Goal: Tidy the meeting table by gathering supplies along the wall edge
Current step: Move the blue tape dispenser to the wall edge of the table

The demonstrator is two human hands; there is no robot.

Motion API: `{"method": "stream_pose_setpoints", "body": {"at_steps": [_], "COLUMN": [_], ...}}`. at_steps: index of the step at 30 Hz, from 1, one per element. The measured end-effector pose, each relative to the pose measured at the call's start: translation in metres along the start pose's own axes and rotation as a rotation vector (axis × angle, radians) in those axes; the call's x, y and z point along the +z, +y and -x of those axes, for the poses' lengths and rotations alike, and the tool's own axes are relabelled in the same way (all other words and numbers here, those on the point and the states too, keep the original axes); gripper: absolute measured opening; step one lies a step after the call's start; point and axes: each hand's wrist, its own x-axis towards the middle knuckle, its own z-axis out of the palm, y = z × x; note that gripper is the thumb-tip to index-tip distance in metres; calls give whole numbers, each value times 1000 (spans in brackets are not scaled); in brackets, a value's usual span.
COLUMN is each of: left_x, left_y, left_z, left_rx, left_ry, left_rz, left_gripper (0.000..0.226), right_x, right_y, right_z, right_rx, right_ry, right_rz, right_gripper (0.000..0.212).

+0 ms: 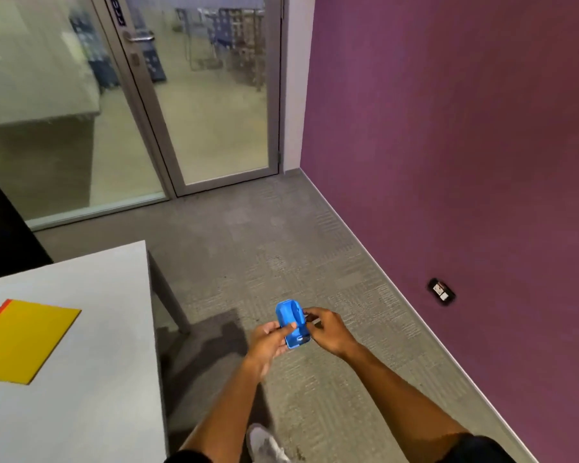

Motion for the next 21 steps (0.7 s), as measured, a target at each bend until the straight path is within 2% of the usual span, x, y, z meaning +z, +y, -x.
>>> {"method": "stream_pose_setpoints", "body": {"at_steps": [6, 10, 13, 16, 21], "left_x": [-40, -72, -98, -127, -169], "left_y": [93, 140, 170, 198, 266], "left_z": [-73, -113, -146, -192, -274], "left_rx": [59, 104, 94, 73, 84], "left_ry": [8, 68, 112, 197, 306], "left_rz": [17, 62, 59, 74, 93], "left_gripper": [14, 12, 16, 23, 10], "right_x": [-17, -8, 4, 15, 30], "right_y": [-68, -105, -131, -160, -206], "right_z": [-113, -187, -244, -310, -438], "right_rx": [-66, -99, -113, -130, -217], "right_ry": [20, -39, -94, -174, -305], "right_rz": [-27, -58, -55, -45, -12], "right_gripper": [22, 21, 26, 40, 42]}}
